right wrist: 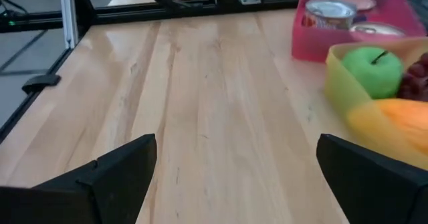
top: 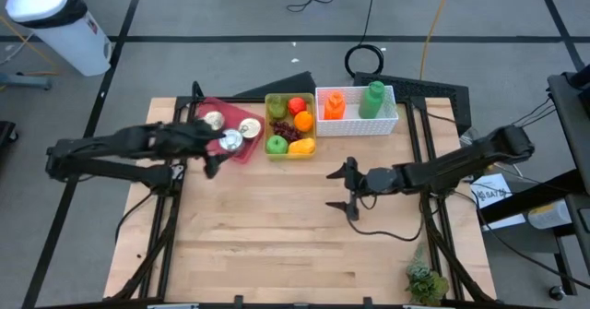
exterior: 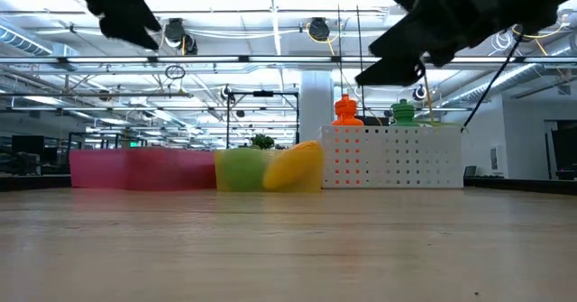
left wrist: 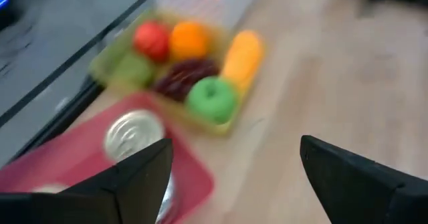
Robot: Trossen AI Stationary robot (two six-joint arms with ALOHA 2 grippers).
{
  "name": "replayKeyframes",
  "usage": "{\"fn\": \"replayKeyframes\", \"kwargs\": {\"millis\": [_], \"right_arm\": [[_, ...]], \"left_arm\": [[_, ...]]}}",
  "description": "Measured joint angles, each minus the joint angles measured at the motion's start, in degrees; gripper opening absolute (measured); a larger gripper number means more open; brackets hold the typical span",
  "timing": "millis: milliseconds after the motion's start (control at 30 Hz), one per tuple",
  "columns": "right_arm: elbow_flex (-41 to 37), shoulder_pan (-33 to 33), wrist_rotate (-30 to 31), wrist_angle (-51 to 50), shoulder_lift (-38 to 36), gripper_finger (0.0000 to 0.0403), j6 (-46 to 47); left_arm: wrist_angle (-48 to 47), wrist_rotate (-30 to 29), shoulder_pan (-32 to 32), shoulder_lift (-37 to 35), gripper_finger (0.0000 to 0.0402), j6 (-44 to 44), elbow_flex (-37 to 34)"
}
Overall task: Pick & Place Food Item
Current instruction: Return to Home Position
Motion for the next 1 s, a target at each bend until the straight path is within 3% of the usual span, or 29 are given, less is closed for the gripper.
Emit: {"fn": "replayKeyframes", "kwargs": {"millis": [200, 400, 600, 700, 800, 1000], "right_arm": [[0.0, 0.0, 0.0, -15.0, -13.6, 0.0391, -2.8], [-0.5, 0.0, 0.1, -29.6, -27.5, 0.0391, -0.7], [-7.7, 0.0, 0.4, -28.9, -37.1, 0.0391, -0.6], [-11.0, 0.0, 3.3, -27.5, -41.1, 0.0391, -0.6], [-13.7, 0.0, 6.2, -25.0, -45.6, 0.0391, 0.2], [-17.7, 0.0, 3.3, -22.6, -54.5, 0.0391, -2.8]], "left_arm": [[5.9, 4.4, -7.1, -12.9, 0.0338, 4.3, -3.6], [20.4, 5.8, -13.4, -21.7, 0.0329, 5.7, -17.8], [35.0, 5.8, -16.3, -22.9, 0.0329, 2.1, -32.9], [41.8, 5.8, -17.4, -23.0, 0.0329, 1.9, -37.9], [44.6, 6.1, -18.7, -26.2, 0.0328, 5.8, -38.6], [39.4, 7.1, -20.3, -35.9, 0.0328, 13.7, -37.3]]}}
